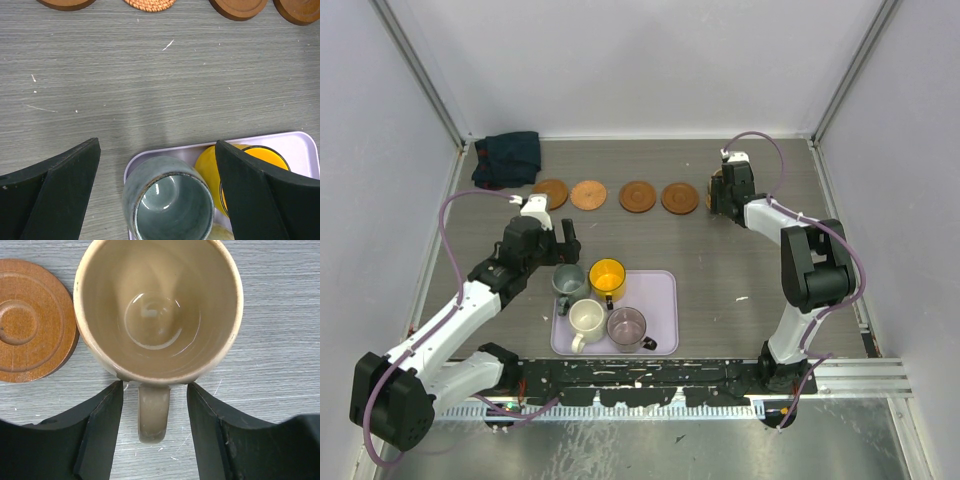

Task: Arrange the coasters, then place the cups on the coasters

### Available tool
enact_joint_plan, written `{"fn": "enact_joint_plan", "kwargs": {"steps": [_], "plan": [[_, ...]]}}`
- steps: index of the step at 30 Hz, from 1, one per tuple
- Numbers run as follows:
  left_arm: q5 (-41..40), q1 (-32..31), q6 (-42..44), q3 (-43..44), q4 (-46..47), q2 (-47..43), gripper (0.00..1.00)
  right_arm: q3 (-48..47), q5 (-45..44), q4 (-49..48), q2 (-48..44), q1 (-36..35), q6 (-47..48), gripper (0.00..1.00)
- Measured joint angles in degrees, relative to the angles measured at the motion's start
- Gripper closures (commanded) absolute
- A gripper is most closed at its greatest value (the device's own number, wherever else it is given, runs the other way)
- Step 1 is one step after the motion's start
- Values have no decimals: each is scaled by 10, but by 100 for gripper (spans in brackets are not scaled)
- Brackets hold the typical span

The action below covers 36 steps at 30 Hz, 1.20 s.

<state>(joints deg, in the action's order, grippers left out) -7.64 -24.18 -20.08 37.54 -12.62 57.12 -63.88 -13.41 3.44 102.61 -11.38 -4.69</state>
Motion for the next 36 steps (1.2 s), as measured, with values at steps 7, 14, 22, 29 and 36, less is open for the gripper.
{"fn": "enact_joint_plan", "kwargs": {"steps": [7,14,22,29,36], "plan": [[0,0,0,-1,0,0,1,8,-1,4,-19,0,-2,42],[0,0,0,-1,0,0,1,30,-6,12,-45,0,-3,43],[0,0,0,-1,0,-5,1,50,-9,24,-48,0,-8,44],[2,0,0,-3,0,-11,1,64,-23,25,-61,0,-13,45],[2,0,0,-4,-1,-15,1,65,-32,24,-72,0,-16,45]]}}
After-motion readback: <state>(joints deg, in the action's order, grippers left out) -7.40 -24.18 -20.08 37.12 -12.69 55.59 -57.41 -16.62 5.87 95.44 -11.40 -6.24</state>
